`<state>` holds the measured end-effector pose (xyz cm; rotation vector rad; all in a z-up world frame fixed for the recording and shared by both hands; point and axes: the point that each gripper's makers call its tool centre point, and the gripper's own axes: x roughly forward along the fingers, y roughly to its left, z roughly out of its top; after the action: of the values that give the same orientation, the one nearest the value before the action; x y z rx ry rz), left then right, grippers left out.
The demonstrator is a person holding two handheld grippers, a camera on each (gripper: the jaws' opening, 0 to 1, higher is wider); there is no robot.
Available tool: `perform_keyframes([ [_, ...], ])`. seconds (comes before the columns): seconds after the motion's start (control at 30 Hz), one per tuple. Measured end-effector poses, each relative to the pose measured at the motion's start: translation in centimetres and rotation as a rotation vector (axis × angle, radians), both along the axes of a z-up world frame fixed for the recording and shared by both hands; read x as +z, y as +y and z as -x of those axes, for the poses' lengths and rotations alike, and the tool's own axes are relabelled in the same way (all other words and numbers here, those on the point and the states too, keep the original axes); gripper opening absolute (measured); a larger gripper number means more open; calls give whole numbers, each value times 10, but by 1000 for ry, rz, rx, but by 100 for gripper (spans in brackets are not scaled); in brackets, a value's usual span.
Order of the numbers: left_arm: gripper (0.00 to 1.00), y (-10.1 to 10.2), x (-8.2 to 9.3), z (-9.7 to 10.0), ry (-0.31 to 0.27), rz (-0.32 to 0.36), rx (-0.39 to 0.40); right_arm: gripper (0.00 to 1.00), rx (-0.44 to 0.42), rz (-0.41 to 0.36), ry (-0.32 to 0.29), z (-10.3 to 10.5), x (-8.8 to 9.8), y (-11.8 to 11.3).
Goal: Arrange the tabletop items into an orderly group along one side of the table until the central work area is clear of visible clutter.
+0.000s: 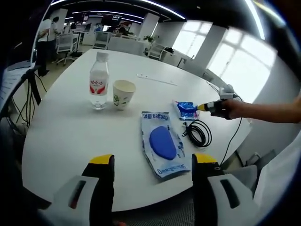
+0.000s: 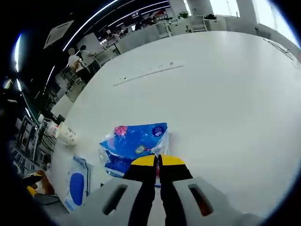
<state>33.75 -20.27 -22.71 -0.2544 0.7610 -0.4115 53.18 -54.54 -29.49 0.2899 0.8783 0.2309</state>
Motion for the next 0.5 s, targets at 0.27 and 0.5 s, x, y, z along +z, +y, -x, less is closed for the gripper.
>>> perform_keyframes([
  [0.27,67,-3,0,3,3,-3,-2,0,46,35,3,-6,-3,-6],
  [0.5,67,-5,-2,7,13,-2,5,0,67,45,2,-9,-5,-10],
])
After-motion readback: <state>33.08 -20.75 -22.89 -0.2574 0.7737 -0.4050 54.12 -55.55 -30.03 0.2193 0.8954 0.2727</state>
